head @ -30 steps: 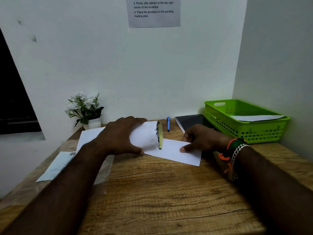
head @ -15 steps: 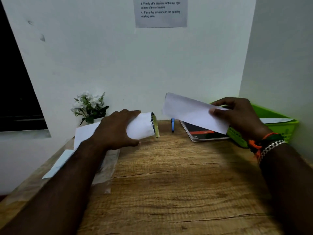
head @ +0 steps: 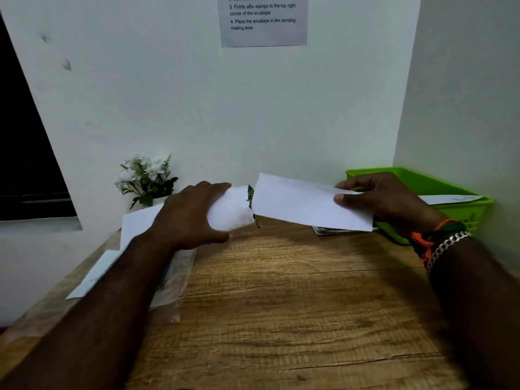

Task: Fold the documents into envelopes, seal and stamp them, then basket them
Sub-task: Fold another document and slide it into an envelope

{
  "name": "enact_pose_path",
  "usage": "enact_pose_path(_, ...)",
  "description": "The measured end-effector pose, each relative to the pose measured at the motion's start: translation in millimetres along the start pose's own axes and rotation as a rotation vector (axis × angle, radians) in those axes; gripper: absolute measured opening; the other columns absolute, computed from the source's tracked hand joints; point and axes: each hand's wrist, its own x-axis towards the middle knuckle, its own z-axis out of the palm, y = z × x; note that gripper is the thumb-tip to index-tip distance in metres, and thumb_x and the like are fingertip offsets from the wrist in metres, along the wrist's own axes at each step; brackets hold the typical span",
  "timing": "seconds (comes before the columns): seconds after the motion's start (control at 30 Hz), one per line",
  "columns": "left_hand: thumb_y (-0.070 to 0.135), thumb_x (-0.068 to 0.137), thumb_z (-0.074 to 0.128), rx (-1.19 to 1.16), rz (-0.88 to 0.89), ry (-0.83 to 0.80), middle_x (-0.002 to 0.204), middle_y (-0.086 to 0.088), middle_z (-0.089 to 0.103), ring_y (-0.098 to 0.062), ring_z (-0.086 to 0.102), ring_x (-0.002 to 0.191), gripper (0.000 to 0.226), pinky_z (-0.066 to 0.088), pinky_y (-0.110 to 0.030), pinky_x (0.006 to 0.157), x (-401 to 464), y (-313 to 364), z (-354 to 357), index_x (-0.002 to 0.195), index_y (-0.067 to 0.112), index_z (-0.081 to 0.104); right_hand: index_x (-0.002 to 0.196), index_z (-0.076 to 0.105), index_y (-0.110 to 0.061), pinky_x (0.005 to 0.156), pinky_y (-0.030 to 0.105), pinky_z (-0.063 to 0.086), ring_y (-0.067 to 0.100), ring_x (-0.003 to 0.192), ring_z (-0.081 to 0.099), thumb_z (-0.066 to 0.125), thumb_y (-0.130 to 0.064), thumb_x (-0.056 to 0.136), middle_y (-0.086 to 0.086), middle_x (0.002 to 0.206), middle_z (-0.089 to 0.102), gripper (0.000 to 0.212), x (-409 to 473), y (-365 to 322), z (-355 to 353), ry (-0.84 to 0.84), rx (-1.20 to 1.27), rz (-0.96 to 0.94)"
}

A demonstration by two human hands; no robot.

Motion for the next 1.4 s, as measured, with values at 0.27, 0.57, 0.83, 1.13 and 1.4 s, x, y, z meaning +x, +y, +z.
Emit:
enact_pose_path(0.27,0.078,0.050,0.068,0.009,0.016,-0.013,0.143,0.014,0.051,-0.016,0.051,0.129,0.116,0.044,-0.041,0.103,-1,3,-1,0.154,0.043,0.033,0.096,0.079,-0.007,0.062,0.028,0.059,0.018,0.071,0.073,0.079,-0.003,0.084,0.014,0.091,0.079,0.013,-2,-2,3,-0.052,-0.043,0.089)
enact_pose_path(0.57,0.079,0.049,0.066,0.022,0.053,-0.036,0.138,0.014,0.052,-0.015,0.052,0.125,0.115,0.045,-0.041,0.100,0,5,3,0.153,0.043,0.035,0.103,0.080,-0.009,0.054,0.023,0.055,0.017,0.071,0.072,0.079,-0.008,0.085,0.013,0.092,0.079,0.018,-3,-1,1,-0.102,-0.113,0.096)
enact_pose_path(0.83,0.079,0.050,0.067,0.034,0.061,-0.028,0.139,0.013,0.051,-0.015,0.052,0.125,0.116,0.046,-0.041,0.099,1,4,4,0.154,0.042,0.033,0.099,0.080,-0.006,0.056,0.021,0.056,0.013,0.068,0.073,0.079,-0.001,0.083,0.010,0.086,0.080,0.017,-2,-3,-1,-0.072,-0.137,0.039)
enact_pose_path(1.13,0.077,0.055,0.071,0.095,0.071,-0.046,0.142,0.011,0.048,-0.016,0.050,0.127,0.118,0.045,-0.039,0.100,1,6,4,0.158,0.041,0.027,0.094,0.081,-0.009,0.067,0.029,0.059,0.014,0.074,0.073,0.080,-0.004,0.083,0.008,0.086,0.080,0.013,0,-4,-4,-0.039,-0.215,-0.068)
enact_pose_path(1.4,0.075,0.050,0.072,0.125,0.103,-0.046,0.136,0.013,0.050,-0.014,0.053,0.119,0.119,0.045,-0.036,0.096,3,5,6,0.157,0.042,0.030,0.098,0.081,-0.006,0.070,0.027,0.061,0.024,0.080,0.075,0.080,-0.003,0.082,0.014,0.089,0.079,0.017,-2,-6,-8,-0.146,-0.178,-0.037)
